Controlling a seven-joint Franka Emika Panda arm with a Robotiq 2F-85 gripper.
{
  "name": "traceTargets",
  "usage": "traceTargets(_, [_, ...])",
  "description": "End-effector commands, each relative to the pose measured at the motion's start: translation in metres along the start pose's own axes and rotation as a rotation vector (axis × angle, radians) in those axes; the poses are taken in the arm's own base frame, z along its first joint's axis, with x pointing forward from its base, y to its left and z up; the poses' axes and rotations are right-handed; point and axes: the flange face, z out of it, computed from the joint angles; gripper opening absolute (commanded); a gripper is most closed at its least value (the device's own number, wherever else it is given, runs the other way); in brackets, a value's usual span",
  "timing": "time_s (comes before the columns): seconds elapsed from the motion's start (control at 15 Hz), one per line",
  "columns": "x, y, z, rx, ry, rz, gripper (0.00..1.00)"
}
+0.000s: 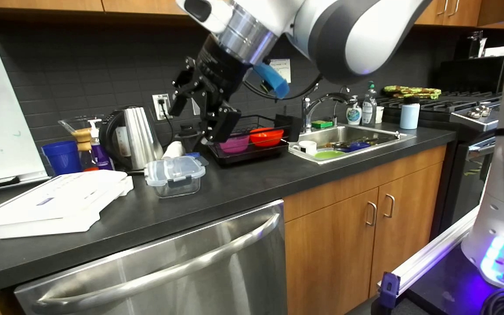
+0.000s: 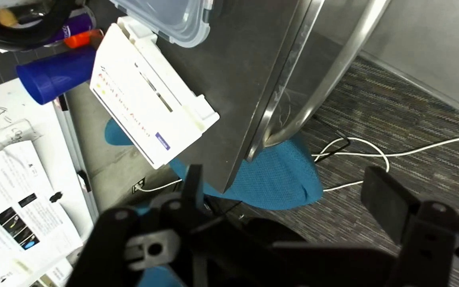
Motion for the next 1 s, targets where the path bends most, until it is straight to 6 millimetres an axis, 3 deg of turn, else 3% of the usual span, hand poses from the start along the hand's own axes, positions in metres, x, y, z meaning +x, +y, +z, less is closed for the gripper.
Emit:
traceTargets(0.0, [-0.02,0.001,0.011,-0.022,0.008,-0.047,1.0])
traceTargets(0.27, [-0.034,-0.001,0.02,-0.036,-0.024,-0.104,1.0])
traceTargets(0.93, [-0.024,-0.039,0.03,-0.055,-0.063,-0.123,1.0])
